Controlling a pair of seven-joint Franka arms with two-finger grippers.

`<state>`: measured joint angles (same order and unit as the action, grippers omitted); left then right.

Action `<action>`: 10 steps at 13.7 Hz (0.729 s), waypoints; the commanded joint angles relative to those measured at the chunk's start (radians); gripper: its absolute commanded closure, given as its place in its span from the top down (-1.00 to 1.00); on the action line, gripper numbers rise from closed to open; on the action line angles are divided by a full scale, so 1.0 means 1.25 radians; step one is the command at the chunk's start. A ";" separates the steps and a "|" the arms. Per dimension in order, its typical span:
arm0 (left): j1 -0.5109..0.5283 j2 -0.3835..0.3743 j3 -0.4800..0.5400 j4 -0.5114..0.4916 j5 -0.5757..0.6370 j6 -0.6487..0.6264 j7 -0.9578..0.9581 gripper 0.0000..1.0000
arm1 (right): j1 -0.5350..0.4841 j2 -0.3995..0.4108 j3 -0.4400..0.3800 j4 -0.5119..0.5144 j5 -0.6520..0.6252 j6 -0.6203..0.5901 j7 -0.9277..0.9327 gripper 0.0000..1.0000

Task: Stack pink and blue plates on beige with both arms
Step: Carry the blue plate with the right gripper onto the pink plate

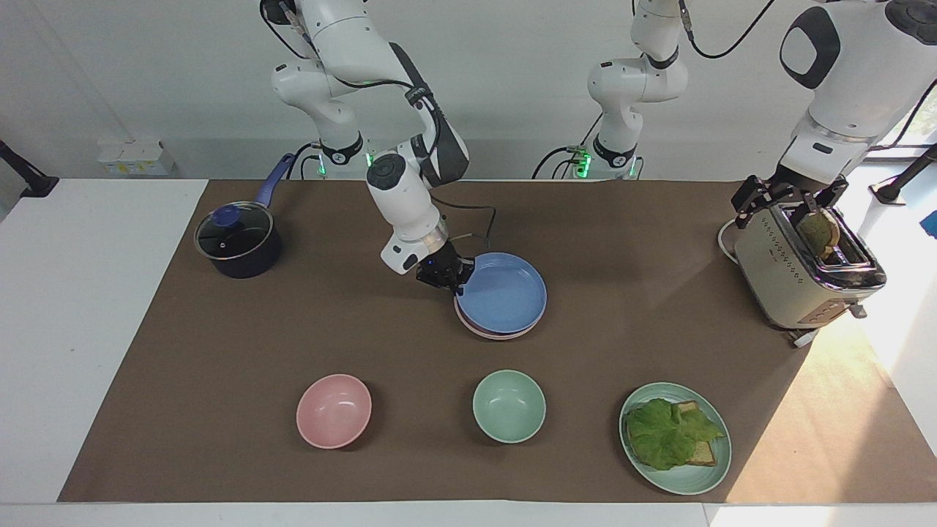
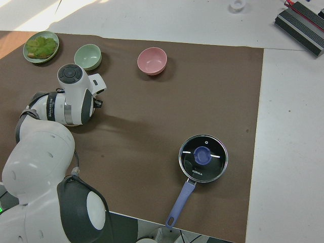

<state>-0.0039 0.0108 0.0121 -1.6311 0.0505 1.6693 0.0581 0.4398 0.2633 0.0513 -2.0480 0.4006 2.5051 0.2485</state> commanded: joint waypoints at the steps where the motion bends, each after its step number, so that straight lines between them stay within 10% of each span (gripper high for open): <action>1: 0.001 -0.023 -0.001 -0.028 -0.009 0.007 -0.010 1.00 | -0.002 0.002 -0.001 0.010 -0.015 0.008 0.022 -0.48; 3: 0.001 -0.023 -0.001 -0.028 -0.009 0.007 -0.010 1.00 | -0.003 0.003 -0.001 0.017 -0.015 0.008 0.022 0.99; 10: 0.001 -0.023 -0.001 -0.028 -0.009 0.007 -0.010 1.00 | -0.111 -0.106 -0.019 0.036 -0.048 -0.114 0.020 1.00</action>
<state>-0.0039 0.0108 0.0120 -1.6311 0.0505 1.6693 0.0579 0.3859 0.2114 0.0285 -1.9951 0.3916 2.4401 0.2489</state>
